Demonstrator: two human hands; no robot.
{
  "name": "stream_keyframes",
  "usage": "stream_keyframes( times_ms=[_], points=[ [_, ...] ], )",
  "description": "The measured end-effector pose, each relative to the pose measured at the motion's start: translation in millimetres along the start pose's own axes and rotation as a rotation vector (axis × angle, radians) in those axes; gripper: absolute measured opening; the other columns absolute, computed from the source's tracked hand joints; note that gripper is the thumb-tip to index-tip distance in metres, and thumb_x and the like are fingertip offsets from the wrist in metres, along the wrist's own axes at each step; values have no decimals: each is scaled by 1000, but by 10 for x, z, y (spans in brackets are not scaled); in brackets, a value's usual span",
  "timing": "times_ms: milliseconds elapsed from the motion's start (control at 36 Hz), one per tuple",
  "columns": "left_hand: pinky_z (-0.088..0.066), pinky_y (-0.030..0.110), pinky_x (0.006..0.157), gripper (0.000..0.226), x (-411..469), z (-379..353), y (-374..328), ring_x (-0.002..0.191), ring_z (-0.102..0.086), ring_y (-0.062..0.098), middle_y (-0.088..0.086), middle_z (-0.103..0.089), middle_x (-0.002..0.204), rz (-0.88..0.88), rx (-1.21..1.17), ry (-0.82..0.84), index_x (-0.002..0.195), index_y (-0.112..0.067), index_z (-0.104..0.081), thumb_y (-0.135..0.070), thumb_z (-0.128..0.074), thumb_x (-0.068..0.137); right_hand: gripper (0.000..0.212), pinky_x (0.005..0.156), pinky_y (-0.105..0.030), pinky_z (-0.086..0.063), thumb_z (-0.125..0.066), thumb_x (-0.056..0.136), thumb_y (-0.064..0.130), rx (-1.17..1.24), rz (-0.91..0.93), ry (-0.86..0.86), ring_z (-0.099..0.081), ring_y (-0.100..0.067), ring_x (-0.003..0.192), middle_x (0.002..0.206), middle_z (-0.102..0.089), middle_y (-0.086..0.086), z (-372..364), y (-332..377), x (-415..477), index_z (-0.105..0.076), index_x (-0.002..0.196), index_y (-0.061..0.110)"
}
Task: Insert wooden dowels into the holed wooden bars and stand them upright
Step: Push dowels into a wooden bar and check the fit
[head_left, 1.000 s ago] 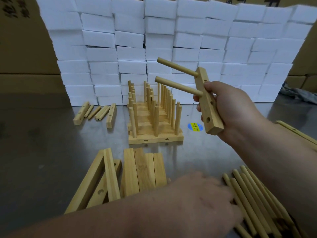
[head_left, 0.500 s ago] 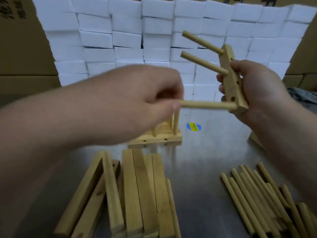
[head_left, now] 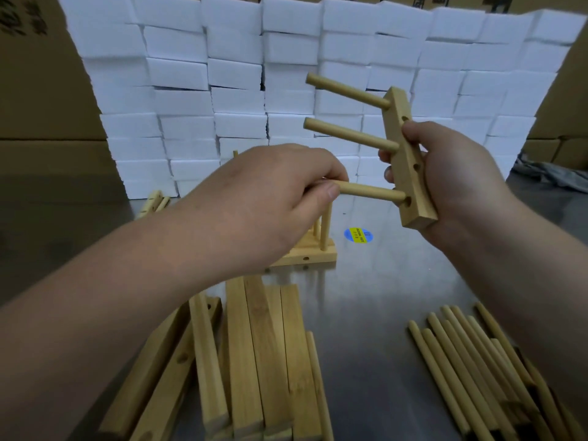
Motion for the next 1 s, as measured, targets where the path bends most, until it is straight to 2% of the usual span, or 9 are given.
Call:
stream_keyframes(
  times_ms=[83, 250, 333, 417, 722, 833, 889, 1000],
  points=[
    [-30, 9, 57, 33, -1, -16, -14, 69, -45, -8, -19, -47, 64, -12, -4, -14, 100, -30, -63, -39, -37, 83, 21, 41, -16, -37, -49, 89, 22, -5, 4, -9, -46, -11, 45, 53, -61, 3, 12, -7, -2, -60, 74, 13],
    [-36, 22, 58, 28, -20, -28, -59, 72, -47, 2, -16, -48, 65, -50, 14, -39, 98, -27, -64, -39, -39, 90, 20, 43, -17, -37, -49, 89, 23, -1, 18, -24, -46, -11, 45, 53, -61, 4, 29, 11, 12, -61, 77, 14],
    [-36, 20, 62, 33, -21, -47, -81, 83, -46, 3, -14, -50, 69, -70, 21, -30, 100, -25, -64, -38, -38, 85, 20, 44, -20, -37, -49, 89, 23, -5, 26, -31, -46, -12, 46, 54, -60, 3, 41, 18, 19, -61, 76, 14],
    [-34, 19, 63, 32, -26, -50, -98, 84, -45, 2, -13, -50, 68, -78, 17, -30, 99, -24, -64, -36, -38, 86, 20, 45, -21, -38, -48, 89, 24, -18, 28, -26, -47, -12, 47, 55, -60, 3, 43, 13, 22, -61, 75, 15],
    [-35, 17, 57, 30, -36, -77, -87, 74, -47, 1, -12, -51, 61, -32, -85, -36, 95, -27, -65, -37, -38, 85, 21, 48, -25, -38, -49, 87, 23, -73, 91, -30, -47, -12, 48, 59, -59, 1, 39, 32, 22, -60, 71, 16],
    [-34, 16, 57, 23, -41, -99, -66, 68, -46, -1, -8, -52, 60, -5, -138, -33, 92, -27, -64, -34, -42, 93, 19, 49, -24, -38, -48, 87, 22, -85, 113, -16, -47, -12, 48, 58, -60, 4, 36, 45, 17, -60, 74, 16],
    [-35, 14, 56, 21, -44, -117, -49, 65, -47, -1, -14, -55, 68, 25, -192, -21, 91, -29, -64, -34, -44, 90, 18, 49, -24, -38, -48, 87, 22, -91, 133, -9, -47, -12, 49, 58, -60, 4, 34, 55, 11, -58, 74, 17],
    [-36, 9, 53, 27, -48, -165, -24, 61, -48, -3, -22, -53, 65, 74, -265, 8, 85, -30, -60, -43, -38, 79, 17, 47, -22, -37, -48, 87, 21, -82, 154, 8, -46, -12, 49, 59, -59, 3, 25, 66, -9, -57, 73, 17]
  ],
)
Point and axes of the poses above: each hand's wrist, its own x-axis towards the middle knuckle, its own z-axis out of the back of the hand, y = z × x, the point moved 5 cm from there along x, towards the middle knuckle
